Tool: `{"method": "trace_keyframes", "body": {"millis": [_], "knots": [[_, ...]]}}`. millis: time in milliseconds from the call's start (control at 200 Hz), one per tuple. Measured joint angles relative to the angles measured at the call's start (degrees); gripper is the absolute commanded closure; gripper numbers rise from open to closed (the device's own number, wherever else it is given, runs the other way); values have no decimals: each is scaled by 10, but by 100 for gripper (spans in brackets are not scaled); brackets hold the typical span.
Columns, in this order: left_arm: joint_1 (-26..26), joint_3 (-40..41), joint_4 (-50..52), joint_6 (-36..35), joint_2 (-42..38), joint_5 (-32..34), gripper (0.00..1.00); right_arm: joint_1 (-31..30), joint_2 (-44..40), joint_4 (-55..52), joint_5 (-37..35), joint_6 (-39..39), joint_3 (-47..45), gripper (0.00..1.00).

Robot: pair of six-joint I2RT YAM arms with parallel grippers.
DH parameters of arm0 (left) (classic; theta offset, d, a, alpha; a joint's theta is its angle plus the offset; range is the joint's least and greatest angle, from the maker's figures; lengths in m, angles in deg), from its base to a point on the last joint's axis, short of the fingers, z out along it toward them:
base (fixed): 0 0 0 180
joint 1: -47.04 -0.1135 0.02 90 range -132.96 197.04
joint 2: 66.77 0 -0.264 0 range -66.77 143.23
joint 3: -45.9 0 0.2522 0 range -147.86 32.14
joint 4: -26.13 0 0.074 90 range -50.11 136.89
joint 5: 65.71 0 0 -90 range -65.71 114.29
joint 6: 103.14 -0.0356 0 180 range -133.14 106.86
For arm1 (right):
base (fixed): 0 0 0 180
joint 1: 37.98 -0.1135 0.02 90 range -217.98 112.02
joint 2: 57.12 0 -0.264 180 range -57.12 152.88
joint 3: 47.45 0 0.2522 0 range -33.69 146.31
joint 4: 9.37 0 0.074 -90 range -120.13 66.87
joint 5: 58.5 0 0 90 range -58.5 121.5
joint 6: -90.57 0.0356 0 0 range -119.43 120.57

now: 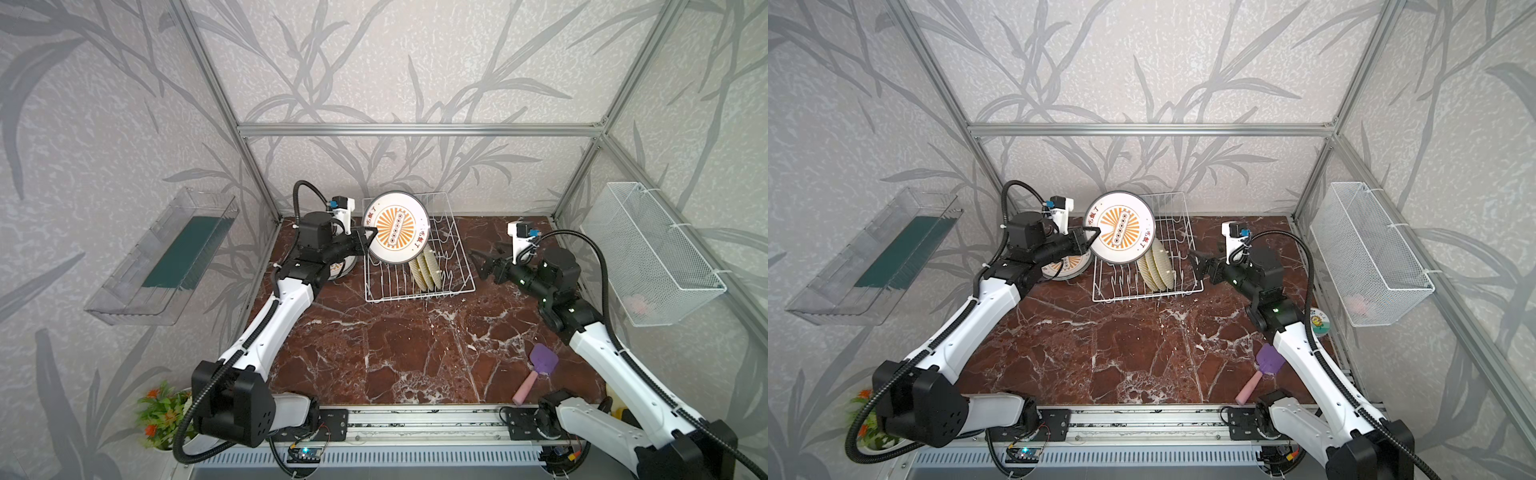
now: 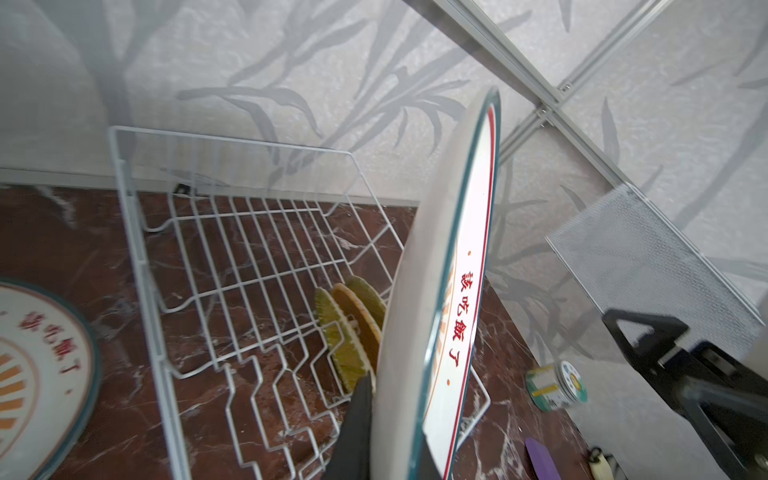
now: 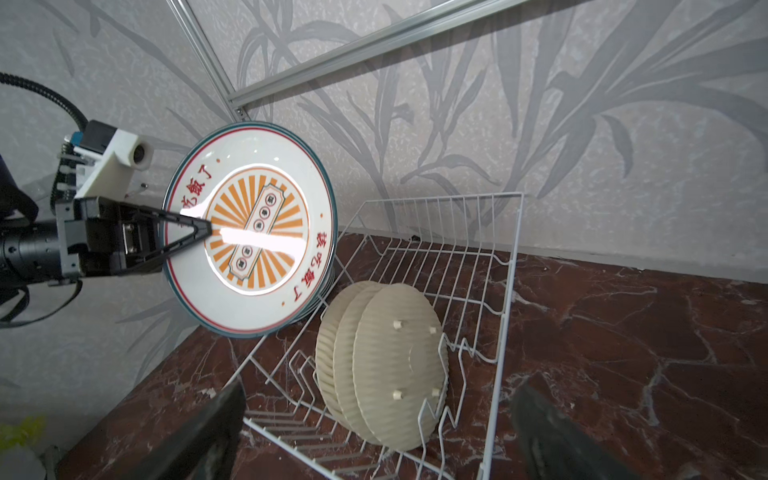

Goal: Unload the plates from the dish rack
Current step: Place the plate among the plates.

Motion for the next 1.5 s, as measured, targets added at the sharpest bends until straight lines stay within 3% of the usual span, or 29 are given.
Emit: {"method": "trace_keyframes", "body": {"millis": [250, 640, 1025, 1505], "knots": [[-86, 55, 1, 75, -28, 105, 100, -52, -47, -43, -6, -97, -49, 1], [-163, 110, -10, 158, -20, 174, 100, -68, -50, -62, -23, -143, -51, 1], [-205, 116, -36, 178, 90, 171, 100, -68, -53, -66, -29, -139, -51, 1], [-239, 116, -163, 235, 234, 97, 100, -69, -44, -65, -30, -133, -51, 1]]}}
